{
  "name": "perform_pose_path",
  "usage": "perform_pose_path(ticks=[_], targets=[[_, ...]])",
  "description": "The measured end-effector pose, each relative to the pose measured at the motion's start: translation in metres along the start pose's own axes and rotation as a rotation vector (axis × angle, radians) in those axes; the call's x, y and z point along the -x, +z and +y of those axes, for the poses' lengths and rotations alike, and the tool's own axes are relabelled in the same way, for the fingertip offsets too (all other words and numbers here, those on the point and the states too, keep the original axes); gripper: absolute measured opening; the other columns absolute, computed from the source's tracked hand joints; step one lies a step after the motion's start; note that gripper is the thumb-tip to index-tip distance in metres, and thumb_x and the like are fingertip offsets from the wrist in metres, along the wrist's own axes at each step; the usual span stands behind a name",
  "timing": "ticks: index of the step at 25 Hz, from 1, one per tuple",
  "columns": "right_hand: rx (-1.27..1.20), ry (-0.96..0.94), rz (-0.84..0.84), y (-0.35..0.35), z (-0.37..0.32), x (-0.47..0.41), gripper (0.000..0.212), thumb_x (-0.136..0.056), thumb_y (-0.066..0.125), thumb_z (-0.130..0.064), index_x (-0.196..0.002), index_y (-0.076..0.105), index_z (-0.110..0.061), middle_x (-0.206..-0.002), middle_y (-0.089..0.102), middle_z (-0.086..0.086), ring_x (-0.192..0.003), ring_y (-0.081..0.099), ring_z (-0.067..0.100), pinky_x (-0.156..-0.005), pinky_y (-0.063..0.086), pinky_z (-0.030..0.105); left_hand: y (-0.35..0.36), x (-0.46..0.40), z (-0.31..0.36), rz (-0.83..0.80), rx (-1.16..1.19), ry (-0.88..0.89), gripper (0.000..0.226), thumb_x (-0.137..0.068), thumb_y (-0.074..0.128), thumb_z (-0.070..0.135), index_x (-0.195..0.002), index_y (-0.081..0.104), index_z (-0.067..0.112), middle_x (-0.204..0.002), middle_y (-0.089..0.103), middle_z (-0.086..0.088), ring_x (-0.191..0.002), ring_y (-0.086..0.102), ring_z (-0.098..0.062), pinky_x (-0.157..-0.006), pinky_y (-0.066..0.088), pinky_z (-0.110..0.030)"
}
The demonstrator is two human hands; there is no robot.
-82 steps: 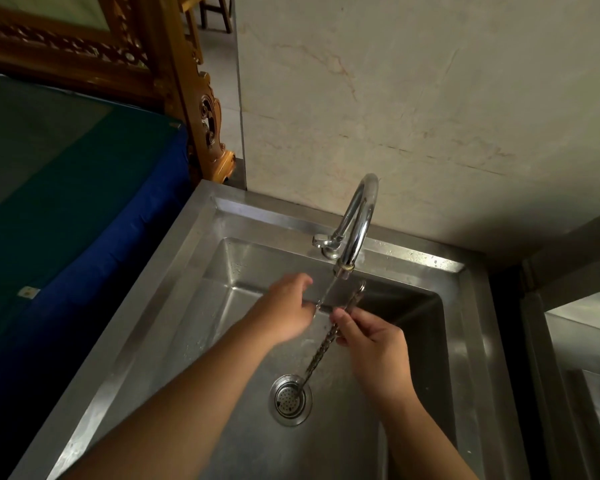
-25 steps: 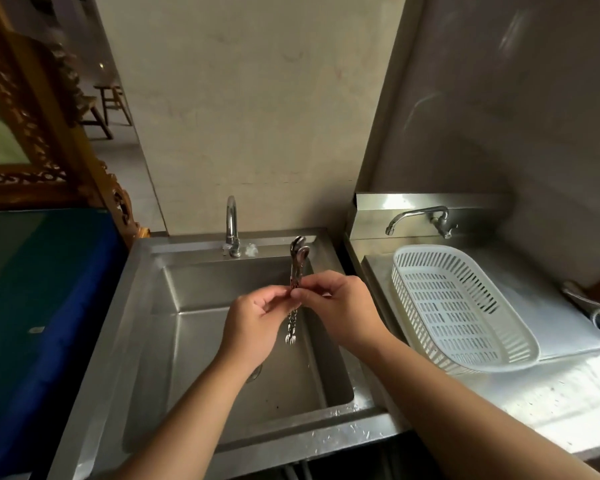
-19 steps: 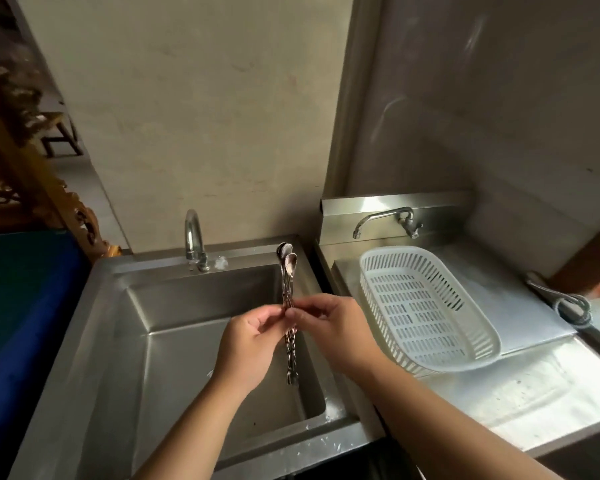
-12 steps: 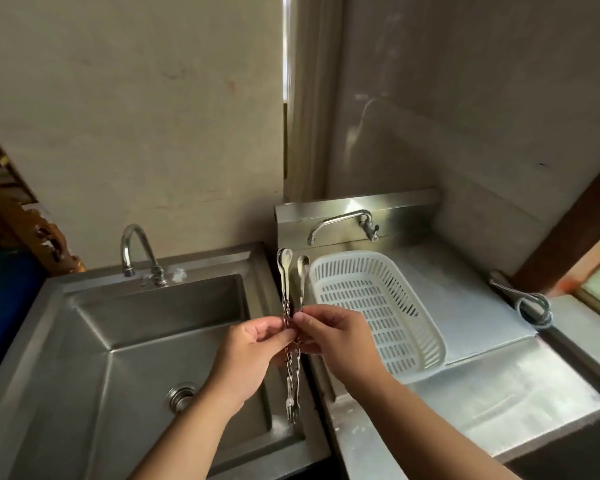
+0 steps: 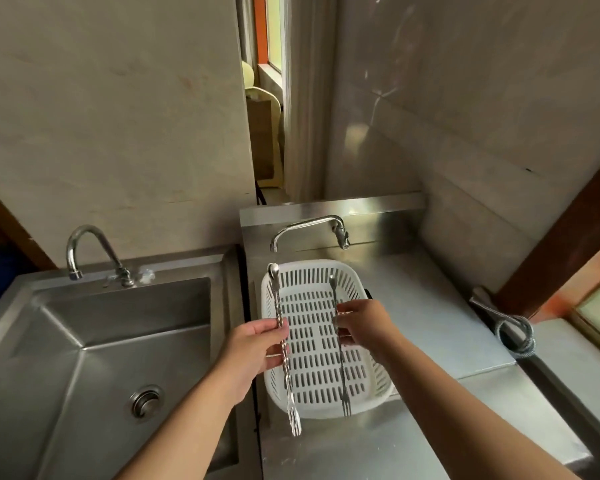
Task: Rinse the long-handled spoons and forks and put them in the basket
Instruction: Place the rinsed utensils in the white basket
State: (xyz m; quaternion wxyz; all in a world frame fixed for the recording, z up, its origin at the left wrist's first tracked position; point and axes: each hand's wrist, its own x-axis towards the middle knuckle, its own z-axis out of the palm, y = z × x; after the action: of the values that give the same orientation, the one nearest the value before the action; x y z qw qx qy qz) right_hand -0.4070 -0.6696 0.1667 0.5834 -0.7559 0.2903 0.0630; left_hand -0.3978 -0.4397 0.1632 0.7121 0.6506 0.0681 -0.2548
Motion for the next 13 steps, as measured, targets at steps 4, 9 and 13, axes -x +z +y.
perform_pose_path(ticks=[4,9,13], targets=[[0.381,-0.027,0.129,0.01,0.02,-0.044,0.018,-0.086,0.065,-0.003,-0.093,0.077,-0.014,-0.086,0.077,0.009,-0.071,0.078,0.026,-0.069,0.067,0.041,0.002,-0.007,-0.009,0.052,-0.003,-0.029,0.013,-0.092,0.079,0.011,-0.104,0.081,0.013,-0.097,0.086,-0.003,-0.084,0.084,-0.021,-0.067,0.067,-0.032],[0.631,0.007,0.103,0.031,0.032,-0.073,0.028,-0.092,0.055,-0.004,-0.112,0.074,-0.009,-0.109,0.075,0.013,-0.097,0.073,0.03,-0.083,0.061,0.036,-0.011,-0.012,-0.011,0.09,-0.008,-0.02,0.023,-0.09,0.081,0.009,-0.113,0.077,0.013,-0.101,0.086,-0.007,-0.086,0.083,-0.025,-0.077,0.068,-0.041],[0.657,0.102,0.221,0.039,0.041,-0.087,0.029,-0.101,0.045,-0.007,-0.125,0.062,-0.002,-0.122,0.068,0.016,-0.11,0.068,0.03,-0.096,0.057,0.037,-0.026,-0.013,-0.012,0.069,-0.018,-0.016,0.024,-0.092,0.078,0.008,-0.116,0.076,0.011,-0.104,0.085,-0.007,-0.093,0.083,-0.028,-0.078,0.068,-0.041]])
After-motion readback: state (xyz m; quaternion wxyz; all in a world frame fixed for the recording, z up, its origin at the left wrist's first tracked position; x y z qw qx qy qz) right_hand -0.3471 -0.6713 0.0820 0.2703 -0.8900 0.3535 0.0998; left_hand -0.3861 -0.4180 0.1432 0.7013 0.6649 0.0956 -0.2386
